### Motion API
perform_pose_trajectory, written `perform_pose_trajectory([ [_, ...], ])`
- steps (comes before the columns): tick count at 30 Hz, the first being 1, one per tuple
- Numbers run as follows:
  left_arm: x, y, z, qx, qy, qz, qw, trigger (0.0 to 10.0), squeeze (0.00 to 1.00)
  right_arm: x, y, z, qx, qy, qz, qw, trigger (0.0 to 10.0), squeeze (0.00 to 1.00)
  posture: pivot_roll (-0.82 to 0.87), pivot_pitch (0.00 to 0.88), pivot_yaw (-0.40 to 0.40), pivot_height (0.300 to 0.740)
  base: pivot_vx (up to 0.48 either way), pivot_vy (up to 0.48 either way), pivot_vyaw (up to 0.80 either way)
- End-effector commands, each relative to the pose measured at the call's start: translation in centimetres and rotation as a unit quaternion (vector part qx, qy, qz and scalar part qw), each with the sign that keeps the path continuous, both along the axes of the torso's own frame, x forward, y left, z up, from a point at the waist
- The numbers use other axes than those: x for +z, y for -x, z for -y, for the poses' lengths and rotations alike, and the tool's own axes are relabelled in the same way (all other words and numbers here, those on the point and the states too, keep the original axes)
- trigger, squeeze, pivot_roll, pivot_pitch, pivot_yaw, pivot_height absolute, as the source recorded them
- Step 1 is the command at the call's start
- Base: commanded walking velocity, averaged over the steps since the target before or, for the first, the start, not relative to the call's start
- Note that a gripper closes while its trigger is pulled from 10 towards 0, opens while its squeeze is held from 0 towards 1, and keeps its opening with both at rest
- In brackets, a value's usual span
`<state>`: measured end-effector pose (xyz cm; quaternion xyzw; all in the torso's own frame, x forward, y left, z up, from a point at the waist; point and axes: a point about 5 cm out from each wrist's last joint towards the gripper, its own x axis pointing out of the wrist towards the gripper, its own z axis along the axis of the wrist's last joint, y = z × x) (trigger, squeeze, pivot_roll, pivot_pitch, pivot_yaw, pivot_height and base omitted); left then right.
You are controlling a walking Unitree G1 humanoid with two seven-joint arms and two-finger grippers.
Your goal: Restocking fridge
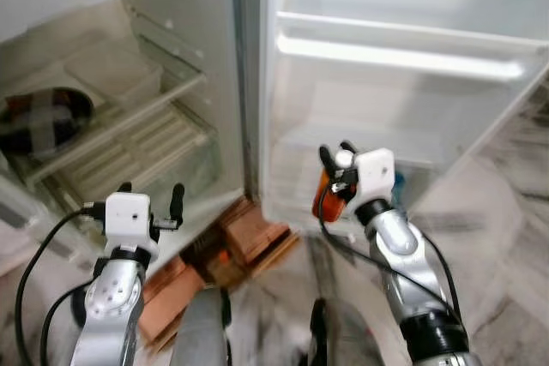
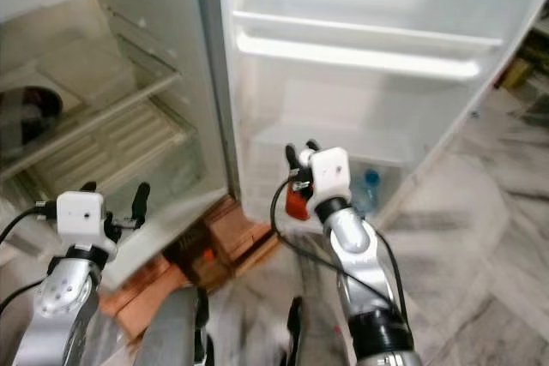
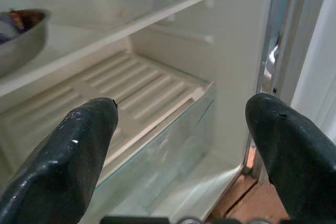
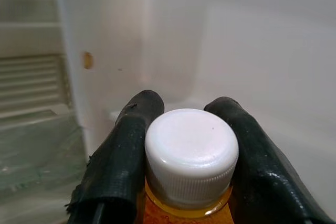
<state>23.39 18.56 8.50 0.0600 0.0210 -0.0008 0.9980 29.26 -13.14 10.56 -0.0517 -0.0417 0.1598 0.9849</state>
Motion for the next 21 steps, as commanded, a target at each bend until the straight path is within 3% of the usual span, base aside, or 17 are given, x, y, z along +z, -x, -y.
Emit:
perform_pose_trajectory([
  [1,-0.2,0.1,0.6,-0.008,0.005,-0.004,1.000,10.0,0.00,0.2,0.0,1.2,-0.016,0.006,0.007,1.000,10.0,0.00,0.11,0.104,-0.021,0.632,0.000,0.000,0.00],
  [21,-0.3,0.3,0.7,-0.008,0.002,-0.011,1.000,10.0,0.00,-0.2,-1.1,2.3,-0.054,0.021,-0.008,0.998,10.0,0.00,0.12,0.111,-0.013,0.627,0.000,0.000,0.00],
])
